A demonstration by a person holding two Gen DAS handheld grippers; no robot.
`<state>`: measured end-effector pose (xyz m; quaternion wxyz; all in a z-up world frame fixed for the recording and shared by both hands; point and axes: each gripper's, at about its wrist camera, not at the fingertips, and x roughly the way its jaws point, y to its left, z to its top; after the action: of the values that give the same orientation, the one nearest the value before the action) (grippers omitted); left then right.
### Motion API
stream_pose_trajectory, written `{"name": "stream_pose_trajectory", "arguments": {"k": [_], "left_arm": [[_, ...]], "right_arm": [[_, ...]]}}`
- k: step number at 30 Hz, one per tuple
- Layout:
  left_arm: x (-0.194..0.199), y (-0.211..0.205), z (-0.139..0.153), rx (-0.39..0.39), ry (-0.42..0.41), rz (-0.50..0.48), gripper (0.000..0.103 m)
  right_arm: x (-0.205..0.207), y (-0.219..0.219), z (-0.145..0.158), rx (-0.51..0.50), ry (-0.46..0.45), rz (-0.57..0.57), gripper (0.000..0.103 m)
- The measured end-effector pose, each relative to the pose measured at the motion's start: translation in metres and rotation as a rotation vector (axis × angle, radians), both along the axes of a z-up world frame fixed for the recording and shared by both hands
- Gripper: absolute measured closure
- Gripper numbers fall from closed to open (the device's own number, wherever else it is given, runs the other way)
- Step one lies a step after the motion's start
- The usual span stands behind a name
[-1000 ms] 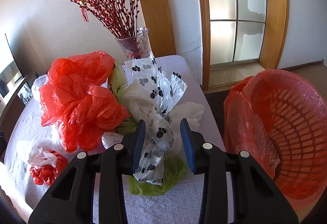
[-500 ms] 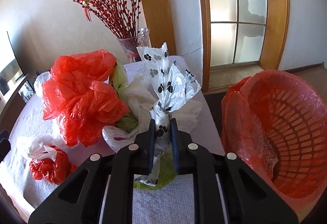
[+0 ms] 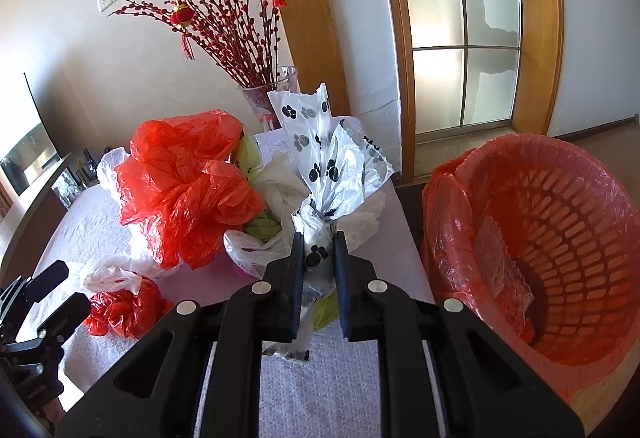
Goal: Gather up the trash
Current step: 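Lower the left gripper toward the clear plastic bag and close on it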
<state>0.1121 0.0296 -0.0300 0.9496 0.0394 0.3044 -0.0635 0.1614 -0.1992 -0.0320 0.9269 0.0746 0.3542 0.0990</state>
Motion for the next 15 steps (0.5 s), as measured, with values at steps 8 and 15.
{"name": "stream_pose_trajectory", "arguments": {"k": [8,15], "left_arm": [[0.023,-0.007,-0.014,0.052,0.059,-0.035,0.042],[0.032,0.005,-0.016,-0.013,0.094,-0.044,0.072]], "right_arm": [[-0.003,-0.005,-0.001,0.015,0.014,-0.002,0.088],[-0.003,-0.005,-0.001,0.014,0.019,0.000,0.088]]}}
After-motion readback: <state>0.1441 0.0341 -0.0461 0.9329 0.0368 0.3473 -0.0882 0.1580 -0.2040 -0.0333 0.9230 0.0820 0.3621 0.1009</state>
